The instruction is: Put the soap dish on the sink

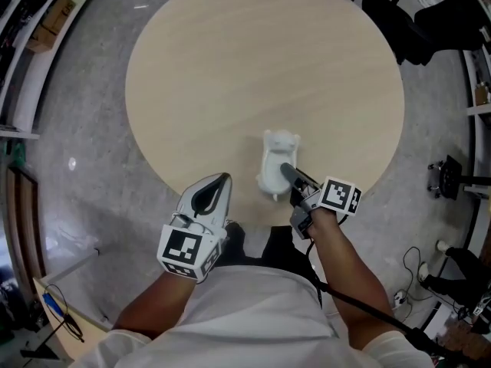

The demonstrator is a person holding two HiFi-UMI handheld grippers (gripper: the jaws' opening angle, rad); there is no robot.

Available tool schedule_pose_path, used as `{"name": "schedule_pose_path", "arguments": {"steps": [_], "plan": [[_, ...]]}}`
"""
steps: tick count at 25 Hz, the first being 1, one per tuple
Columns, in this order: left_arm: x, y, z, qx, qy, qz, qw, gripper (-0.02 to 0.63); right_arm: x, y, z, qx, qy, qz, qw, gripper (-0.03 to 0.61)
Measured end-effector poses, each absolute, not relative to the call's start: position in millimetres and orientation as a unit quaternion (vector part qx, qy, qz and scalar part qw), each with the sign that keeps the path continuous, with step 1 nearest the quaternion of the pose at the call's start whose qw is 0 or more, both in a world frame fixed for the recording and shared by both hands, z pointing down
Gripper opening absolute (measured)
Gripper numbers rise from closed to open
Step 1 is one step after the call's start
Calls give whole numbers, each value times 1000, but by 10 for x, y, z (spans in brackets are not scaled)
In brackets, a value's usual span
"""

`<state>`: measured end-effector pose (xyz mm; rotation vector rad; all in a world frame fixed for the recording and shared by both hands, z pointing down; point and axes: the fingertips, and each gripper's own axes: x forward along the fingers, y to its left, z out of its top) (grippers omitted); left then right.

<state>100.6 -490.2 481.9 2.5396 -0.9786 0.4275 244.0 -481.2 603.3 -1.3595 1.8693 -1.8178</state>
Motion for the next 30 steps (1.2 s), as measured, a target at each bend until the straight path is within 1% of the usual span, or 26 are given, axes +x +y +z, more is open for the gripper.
{"name": "schedule_pose_path", "arguments": {"steps": [14,21,30], "plan": [[962,-4950,4904,900,-349,162,205,5,2388,-4874,6265,-460,600,-649,89,153],[979,-4929,4862,901,-351,158,199,5,2460,-4904,6319,-484,614,-622,34,170],[914,-4907,4827,900,-356,156,198,5,2513,-4996,6362,-502,628,-595,2,185]]}}
